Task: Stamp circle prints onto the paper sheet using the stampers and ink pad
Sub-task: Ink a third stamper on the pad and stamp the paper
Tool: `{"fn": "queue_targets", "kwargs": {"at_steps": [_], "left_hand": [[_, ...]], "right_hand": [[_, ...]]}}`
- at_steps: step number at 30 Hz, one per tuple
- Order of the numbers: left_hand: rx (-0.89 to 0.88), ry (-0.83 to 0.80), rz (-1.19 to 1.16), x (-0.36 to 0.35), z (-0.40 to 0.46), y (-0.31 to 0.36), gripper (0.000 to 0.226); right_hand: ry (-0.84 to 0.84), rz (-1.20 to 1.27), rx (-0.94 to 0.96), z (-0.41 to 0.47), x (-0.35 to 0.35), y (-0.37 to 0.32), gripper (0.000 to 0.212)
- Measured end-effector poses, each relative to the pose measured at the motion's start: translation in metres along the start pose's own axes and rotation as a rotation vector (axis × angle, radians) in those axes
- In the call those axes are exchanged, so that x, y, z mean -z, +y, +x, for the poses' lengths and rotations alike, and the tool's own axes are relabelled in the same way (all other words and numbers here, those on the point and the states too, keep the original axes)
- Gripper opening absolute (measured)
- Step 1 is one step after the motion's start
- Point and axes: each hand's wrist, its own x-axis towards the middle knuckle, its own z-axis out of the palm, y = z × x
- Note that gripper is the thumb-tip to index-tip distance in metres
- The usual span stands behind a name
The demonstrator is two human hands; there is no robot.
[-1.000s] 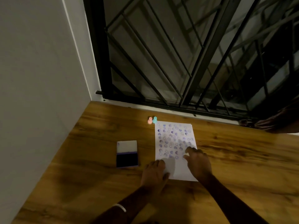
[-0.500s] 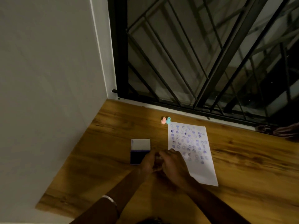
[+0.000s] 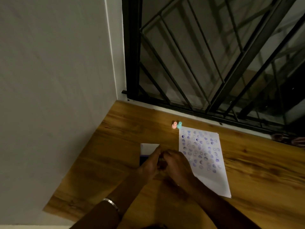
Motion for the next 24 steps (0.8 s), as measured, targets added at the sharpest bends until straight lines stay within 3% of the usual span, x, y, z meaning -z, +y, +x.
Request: {"fn": "queue_targets", "kwargs": {"at_steps": [6, 10, 14, 17, 21, 24], "left_hand": [[0.02, -0.021, 0.068, -0.005, 0.005, 0.01, 0.05], [-0.02, 0.005, 0.304, -0.009, 0.005, 0.018, 0.046], [-0.347, 0.153, 0.426, -0.011, 0.0, 0.031, 0.031], [-0.626, 0.387, 0.746, 0.015, 0.005, 0.03, 0.023], [-0.789, 0.571, 0.993, 0.05, 0.015, 0.025, 0.033], [-0.776, 0.618, 1.076, 0.07, 0.021, 0.02, 0.038]], "right_hand": [[-0.084, 0.132, -0.097, 0.009, 0.001, 0.007, 0.023], [-0.101, 0.131, -0.1, 0.021, 0.007, 0.018, 0.024], [-0.105, 0.17, -0.048, 0.041, 0.011, 0.028, 0.02], [-0.133, 0.136, -0.142, 0.062, 0.015, 0.037, 0.02], [-0.198, -0.029, -0.149, 0.092, 0.015, 0.049, 0.028], [-0.161, -0.101, -0.073, 0.112, 0.016, 0.06, 0.028]]}}
